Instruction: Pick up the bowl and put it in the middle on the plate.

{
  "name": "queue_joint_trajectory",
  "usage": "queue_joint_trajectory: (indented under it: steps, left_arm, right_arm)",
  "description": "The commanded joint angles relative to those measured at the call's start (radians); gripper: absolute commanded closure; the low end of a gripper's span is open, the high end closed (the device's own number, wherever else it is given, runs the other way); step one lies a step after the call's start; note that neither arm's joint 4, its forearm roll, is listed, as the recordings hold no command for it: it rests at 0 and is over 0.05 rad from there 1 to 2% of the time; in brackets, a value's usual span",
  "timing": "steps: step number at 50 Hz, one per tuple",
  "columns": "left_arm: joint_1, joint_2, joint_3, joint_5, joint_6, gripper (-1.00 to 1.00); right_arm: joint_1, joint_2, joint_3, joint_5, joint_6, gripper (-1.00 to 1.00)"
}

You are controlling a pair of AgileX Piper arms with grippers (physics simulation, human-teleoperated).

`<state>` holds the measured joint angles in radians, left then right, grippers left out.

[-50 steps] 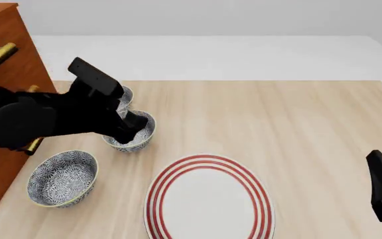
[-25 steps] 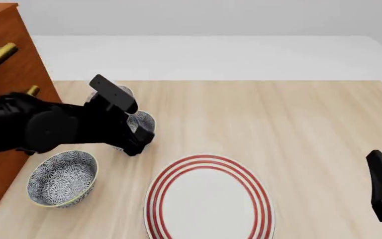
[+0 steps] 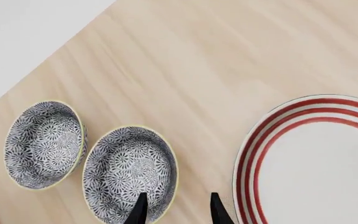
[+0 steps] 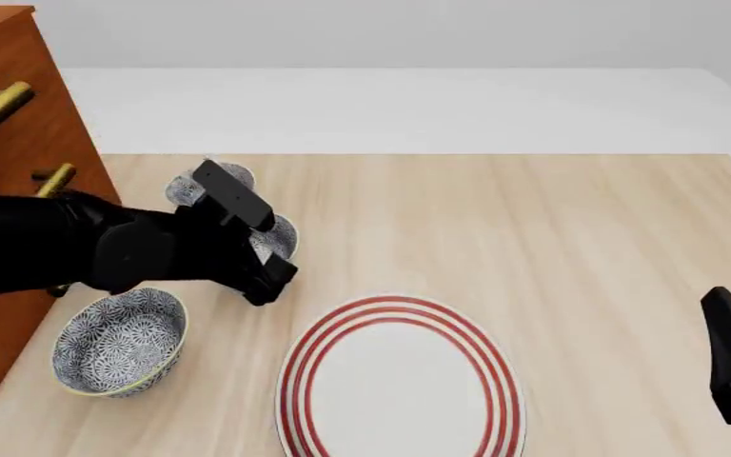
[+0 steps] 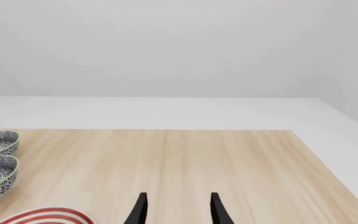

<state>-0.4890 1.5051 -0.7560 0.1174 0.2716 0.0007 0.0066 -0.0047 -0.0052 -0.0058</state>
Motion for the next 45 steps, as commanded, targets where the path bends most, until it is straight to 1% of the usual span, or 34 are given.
queue_joint_trajectory:
  steps: [1, 8, 12, 22, 30, 45]
  left_arm:
    - [-0.003, 0.079, -0.016, -0.038, 0.023, -1.0]
    - [0.003, 0.098, -0.027, -0.041, 0.032, -1.0]
    - [0.016, 0.115, -0.022, -0.052, 0.061, -1.0]
    - [0.033, 0.126, -0.023, -0.049, 0.084, -1.0]
    - [0.04, 0.143, -0.018, -0.058, 0.08, -1.0]
    - [0.036, 0.176, -0.002, -0.082, 0.106, -1.0]
  right_arm:
    - [0.0, 0.0, 0.001, -0.003, -0.002, -1.0]
    - [0.0, 0.005, 0.002, -0.005, 0.002, -1.0]
    - [0.0, 0.0, 0.0, -0.001, -0.003, -1.0]
    - [0.0, -0.002, -0.001, 0.001, -0.002, -1.0]
    - [0.0, 0.0, -0.001, 0.001, -0.001, -1.0]
    - [0.0, -0.002, -0.001, 0.002, -0.001, -1.0]
